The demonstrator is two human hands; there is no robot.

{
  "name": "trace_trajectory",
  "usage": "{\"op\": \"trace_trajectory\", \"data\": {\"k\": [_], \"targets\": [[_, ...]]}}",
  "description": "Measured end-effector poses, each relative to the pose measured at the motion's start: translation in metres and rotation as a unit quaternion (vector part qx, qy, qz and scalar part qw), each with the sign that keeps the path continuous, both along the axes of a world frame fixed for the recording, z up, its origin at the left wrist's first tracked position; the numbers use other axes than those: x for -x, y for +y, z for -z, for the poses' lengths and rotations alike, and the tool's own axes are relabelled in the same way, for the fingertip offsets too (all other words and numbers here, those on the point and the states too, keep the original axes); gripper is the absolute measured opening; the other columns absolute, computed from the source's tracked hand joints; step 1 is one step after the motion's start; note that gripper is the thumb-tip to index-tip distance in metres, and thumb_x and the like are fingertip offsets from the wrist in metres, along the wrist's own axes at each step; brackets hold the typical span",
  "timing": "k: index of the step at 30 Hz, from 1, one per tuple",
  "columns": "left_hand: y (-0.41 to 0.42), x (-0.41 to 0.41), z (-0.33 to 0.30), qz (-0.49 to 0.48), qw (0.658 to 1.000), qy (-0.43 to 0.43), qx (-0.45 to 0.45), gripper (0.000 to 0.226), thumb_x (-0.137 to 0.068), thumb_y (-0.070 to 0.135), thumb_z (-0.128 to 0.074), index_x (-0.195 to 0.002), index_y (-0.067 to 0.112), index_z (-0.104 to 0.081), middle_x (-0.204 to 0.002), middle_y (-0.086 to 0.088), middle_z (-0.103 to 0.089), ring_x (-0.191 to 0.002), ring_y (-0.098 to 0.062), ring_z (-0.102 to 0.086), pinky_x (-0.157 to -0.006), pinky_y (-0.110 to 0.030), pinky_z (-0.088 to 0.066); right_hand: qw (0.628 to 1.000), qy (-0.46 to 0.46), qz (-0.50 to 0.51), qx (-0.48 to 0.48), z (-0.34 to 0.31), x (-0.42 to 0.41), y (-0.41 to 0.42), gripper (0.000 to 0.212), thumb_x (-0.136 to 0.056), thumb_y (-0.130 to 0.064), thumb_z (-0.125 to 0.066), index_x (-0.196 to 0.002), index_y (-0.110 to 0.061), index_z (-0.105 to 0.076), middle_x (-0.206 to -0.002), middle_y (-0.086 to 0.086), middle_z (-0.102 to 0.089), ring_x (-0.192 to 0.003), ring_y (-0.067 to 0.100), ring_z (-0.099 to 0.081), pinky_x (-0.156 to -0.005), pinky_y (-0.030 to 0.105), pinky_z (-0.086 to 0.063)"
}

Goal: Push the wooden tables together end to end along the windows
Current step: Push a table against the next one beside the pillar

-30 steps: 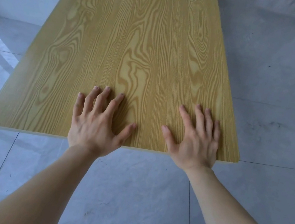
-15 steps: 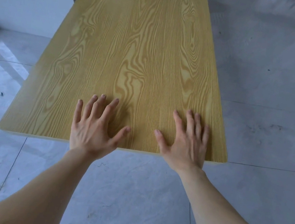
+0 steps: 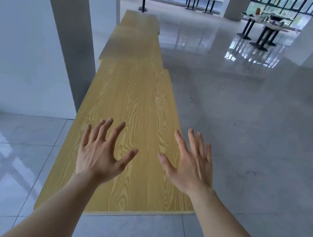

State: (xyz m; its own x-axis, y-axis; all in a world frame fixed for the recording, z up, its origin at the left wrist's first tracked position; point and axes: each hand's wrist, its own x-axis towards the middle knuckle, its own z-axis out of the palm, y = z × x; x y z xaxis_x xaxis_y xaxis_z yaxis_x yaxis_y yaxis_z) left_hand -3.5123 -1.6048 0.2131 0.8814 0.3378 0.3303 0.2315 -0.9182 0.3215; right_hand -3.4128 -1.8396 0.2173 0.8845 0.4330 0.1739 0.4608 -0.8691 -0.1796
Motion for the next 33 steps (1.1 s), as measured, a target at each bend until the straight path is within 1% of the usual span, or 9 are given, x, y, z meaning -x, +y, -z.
{"op": "trace_trajectory", "data": {"k": [6, 8, 10, 14, 20, 24, 27, 29, 33], "targets": [[-0.029, -0.029, -0.088, 0.048, 0.997, -0.061, -0.018, 0.092, -0.086, 0.09, -0.021, -0.161, 0.037, -0.027, -0.169, -0.004, -0.028, -0.159, -0.023, -0.016, -0.129, -0.05, -0.005, 0.997, -0.048, 0.055, -0.028, -0.094, -0.002, -0.045, 0.101, -0.079, -0.095, -0.003, -0.165, -0.042, -0.003, -0.176, 0.003, 0.007, -0.161, 0.026, 0.013, -0.129, 0.052, 0.008], [-0.052, -0.048, -0.108, 0.071, 0.994, -0.079, -0.02, 0.092, -0.085, 0.09, -0.021, -0.16, 0.037, -0.028, -0.169, -0.004, -0.029, -0.159, -0.023, -0.017, -0.129, -0.049, -0.004, 0.994, -0.064, 0.086, -0.034, -0.115, -0.009, -0.072, 0.1, -0.08, -0.095, -0.006, -0.165, -0.043, -0.004, -0.176, 0.003, 0.005, -0.161, 0.027, 0.011, -0.129, 0.051, 0.007], [-0.08, -0.074, -0.124, 0.093, 0.991, -0.096, -0.021, 0.091, -0.085, 0.089, -0.024, -0.16, 0.036, -0.031, -0.168, -0.004, -0.031, -0.158, -0.023, -0.019, -0.129, -0.049, -0.005, 0.99, -0.074, 0.115, -0.035, -0.129, -0.021, -0.102, 0.098, -0.081, -0.093, -0.012, -0.165, -0.043, -0.004, -0.176, 0.003, 0.004, -0.161, 0.027, 0.01, -0.129, 0.051, 0.007], [-0.149, -0.132, -0.14, 0.134, 0.984, -0.115, -0.033, 0.091, -0.084, 0.088, -0.027, -0.159, 0.036, -0.032, -0.168, -0.003, -0.03, -0.159, -0.022, -0.018, -0.129, -0.047, -0.003, 0.982, -0.098, 0.155, -0.052, -0.142, -0.058, -0.17, 0.097, -0.08, -0.091, -0.012, -0.165, -0.044, -0.005, -0.176, 0.003, 0.003, -0.162, 0.026, 0.009, -0.129, 0.05, 0.008], [-0.277, -0.249, -0.153, 0.161, 0.978, -0.126, -0.046, 0.093, -0.083, 0.089, -0.024, -0.161, 0.036, -0.028, -0.17, -0.002, -0.026, -0.159, -0.022, -0.015, -0.129, -0.046, 0.001, 0.973, -0.12, 0.193, -0.047, -0.154, -0.159, -0.304, 0.098, -0.079, -0.093, -0.01, -0.164, -0.044, -0.006, -0.176, 0.002, 0.003, -0.161, 0.026, 0.01, -0.129, 0.051, 0.007], [-0.353, -0.334, -0.17, 0.159, 0.979, -0.114, -0.055, 0.094, -0.083, 0.09, -0.018, -0.163, 0.039, -0.018, -0.173, -0.001, -0.017, -0.16, -0.021, -0.007, -0.13, -0.046, 0.004, 0.969, -0.125, 0.21, -0.046, -0.169, -0.242, -0.39, 0.11, -0.068, -0.098, 0.011, -0.164, -0.045, -0.001, -0.176, 0.0, 0.006, -0.161, 0.024, 0.011, -0.129, 0.049, 0.007], [-0.394, -0.392, -0.178, 0.162, 0.979, -0.11, -0.05, 0.094, -0.084, 0.09, -0.019, -0.162, 0.039, -0.019, -0.172, -0.002, -0.019, -0.16, -0.022, -0.008, -0.13, -0.048, 0.003, 0.967, -0.12, 0.221, -0.046, -0.177, -0.3, -0.437, 0.113, -0.064, -0.097, 0.019, -0.163, -0.047, 0.002, -0.176, -0.001, 0.008, -0.161, 0.023, 0.013, -0.129, 0.049, 0.006], [-0.415, -0.431, -0.179, 0.16, 0.98, -0.103, -0.054, 0.093, -0.084, 0.09, -0.018, -0.163, 0.039, -0.017, -0.173, -0.001, -0.016, -0.16, -0.021, -0.006, -0.129, -0.048, 0.004, 0.968, -0.112, 0.222, -0.047, -0.178, -0.338, -0.457, 0.111, -0.066, -0.097, 0.017, -0.163, -0.047, 0.002, -0.176, -0.001, 0.009, -0.161, 0.022, 0.013, -0.129, 0.049, 0.007], [-0.446, -0.51, -0.169, 0.153, 0.982, -0.098, -0.046, 0.094, -0.083, 0.09, -0.018, -0.163, 0.04, -0.014, -0.173, 0.0, -0.014, -0.16, -0.02, -0.003, -0.129, -0.046, 0.006, 0.97, -0.107, 0.215, -0.042, -0.168, -0.419, -0.477, 0.1, -0.076, -0.095, 0.0, -0.164, -0.046, 0.002, -0.176, 0.0, 0.008, -0.161, 0.023, 0.012, -0.129, 0.049, 0.006]]}}
